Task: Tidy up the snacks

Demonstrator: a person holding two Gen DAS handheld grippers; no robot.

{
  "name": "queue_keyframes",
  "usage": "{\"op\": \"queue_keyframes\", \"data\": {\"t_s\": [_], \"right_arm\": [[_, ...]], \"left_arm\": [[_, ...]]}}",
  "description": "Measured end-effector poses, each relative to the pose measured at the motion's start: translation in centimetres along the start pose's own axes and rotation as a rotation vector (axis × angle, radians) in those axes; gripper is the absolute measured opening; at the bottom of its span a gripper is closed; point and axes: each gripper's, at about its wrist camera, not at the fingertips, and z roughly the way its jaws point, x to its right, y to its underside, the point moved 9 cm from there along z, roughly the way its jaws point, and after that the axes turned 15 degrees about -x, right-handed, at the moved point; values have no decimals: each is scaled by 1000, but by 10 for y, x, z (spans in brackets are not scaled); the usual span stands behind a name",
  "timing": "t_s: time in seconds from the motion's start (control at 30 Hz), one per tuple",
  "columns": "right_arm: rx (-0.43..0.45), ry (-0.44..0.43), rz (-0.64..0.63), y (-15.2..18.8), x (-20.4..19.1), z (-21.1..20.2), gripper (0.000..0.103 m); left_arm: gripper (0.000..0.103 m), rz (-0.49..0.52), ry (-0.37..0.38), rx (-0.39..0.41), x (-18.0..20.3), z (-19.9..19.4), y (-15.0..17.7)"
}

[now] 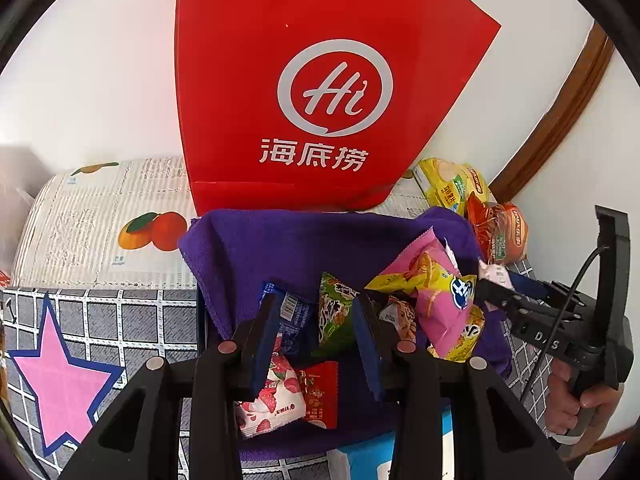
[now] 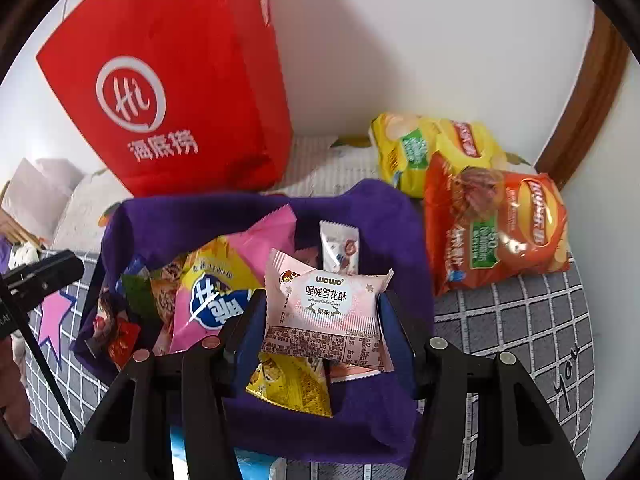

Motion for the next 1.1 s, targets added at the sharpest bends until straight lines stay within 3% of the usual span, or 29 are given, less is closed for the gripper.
{"op": "queue_keyframes", "data": {"t_s": [0.3, 0.57, 0.63, 0.8, 0.97, 1.1], "right_arm": [[-54, -8, 10, 3, -1, 18, 57], [-75, -10, -61, 7, -19, 26, 60], [-68, 4, -60, 6, -18, 25, 67], [-62, 9, -48, 5, -14, 24, 73], [-30, -8, -40, 3, -15, 13, 76], [29, -29, -42, 1, -18, -5, 81]], "left_arm": [[35, 23, -6, -6, 6, 0, 1], [36, 55, -16, -4, 14, 0, 2], [36, 56, -18, -5, 14, 0, 2], [36, 55, -20, -4, 14, 0, 2], [41, 60, -21, -8, 16, 0, 3], [58, 65, -33, -4, 17, -2, 2]]}}
